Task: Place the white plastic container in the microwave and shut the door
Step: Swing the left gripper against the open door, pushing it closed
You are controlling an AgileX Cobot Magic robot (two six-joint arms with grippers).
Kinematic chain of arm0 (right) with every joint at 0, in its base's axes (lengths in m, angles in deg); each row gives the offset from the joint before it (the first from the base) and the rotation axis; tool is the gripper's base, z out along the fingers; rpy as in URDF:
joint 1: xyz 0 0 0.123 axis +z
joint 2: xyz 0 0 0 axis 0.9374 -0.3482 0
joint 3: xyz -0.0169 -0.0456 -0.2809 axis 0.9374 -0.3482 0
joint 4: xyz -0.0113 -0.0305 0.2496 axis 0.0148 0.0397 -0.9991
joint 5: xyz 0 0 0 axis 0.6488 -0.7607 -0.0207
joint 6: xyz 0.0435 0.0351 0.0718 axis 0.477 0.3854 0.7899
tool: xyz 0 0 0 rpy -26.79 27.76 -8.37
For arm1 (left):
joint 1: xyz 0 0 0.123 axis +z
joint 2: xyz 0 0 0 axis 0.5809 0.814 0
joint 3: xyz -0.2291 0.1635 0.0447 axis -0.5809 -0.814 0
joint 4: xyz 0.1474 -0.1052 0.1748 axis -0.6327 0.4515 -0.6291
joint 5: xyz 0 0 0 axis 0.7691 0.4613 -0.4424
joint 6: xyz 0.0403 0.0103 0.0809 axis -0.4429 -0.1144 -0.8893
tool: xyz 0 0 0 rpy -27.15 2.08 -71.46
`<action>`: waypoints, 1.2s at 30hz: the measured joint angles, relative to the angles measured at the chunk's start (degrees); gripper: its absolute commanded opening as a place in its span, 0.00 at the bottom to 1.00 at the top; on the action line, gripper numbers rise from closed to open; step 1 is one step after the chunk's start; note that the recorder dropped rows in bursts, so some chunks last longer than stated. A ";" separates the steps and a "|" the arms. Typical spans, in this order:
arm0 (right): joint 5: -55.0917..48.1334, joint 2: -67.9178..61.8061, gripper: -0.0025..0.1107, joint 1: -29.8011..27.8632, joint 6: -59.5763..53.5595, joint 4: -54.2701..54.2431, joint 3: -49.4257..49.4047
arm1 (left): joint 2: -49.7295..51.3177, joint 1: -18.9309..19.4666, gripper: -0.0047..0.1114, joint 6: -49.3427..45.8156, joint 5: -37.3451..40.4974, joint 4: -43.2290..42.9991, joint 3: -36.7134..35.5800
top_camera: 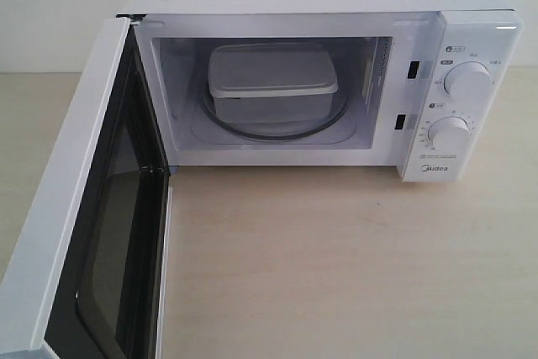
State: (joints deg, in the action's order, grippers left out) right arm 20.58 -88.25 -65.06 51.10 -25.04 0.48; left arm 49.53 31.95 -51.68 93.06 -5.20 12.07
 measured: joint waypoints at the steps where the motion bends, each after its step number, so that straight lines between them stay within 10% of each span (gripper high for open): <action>1: 0.00 0.00 0.02 0.00 0.00 0.00 0.00 | 0.66 -0.53 0.08 -0.56 -0.38 0.31 -0.76; 36: 0.00 0.00 0.02 0.00 0.44 0.00 0.00 | 17.12 -30.73 0.08 -5.64 -35.36 19.07 -5.66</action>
State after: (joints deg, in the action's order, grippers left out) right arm 20.58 -88.25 -65.06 51.54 -25.04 0.48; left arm 66.65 1.22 -57.31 57.70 13.88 6.40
